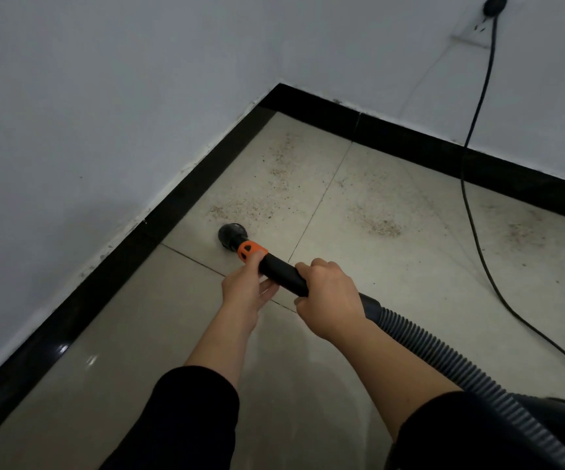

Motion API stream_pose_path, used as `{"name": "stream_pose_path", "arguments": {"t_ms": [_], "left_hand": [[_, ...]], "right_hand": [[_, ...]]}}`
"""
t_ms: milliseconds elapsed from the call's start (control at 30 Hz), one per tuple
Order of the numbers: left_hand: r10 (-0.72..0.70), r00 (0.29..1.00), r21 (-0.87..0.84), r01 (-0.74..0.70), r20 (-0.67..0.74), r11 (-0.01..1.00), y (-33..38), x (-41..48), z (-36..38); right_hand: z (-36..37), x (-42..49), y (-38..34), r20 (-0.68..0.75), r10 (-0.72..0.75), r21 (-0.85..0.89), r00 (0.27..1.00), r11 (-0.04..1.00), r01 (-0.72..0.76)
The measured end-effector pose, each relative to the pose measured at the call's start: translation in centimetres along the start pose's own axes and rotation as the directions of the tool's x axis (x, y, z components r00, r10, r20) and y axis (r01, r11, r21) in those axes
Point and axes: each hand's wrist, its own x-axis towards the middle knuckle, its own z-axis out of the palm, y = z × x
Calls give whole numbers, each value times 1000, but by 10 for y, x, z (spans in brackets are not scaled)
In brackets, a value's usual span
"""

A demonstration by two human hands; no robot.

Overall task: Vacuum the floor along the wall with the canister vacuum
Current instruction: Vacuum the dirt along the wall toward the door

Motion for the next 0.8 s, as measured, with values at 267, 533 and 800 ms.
{"name": "stream_pose_path", "arguments": {"t_ms": [267, 533, 800], "left_hand": [[-102, 988, 233, 72, 118, 970, 0, 15, 26], [-187, 964, 463, 80, 191, 883, 8, 13, 61], [-248, 934, 534, 77, 256, 842, -5, 5, 79]], "right_hand": [[-11, -1, 28, 14, 121, -3, 993, 993, -121], [-24, -7, 49, 22, 203, -1, 979, 979, -203], [-35, -23, 69, 37, 253, -16, 967, 968, -252]]}}
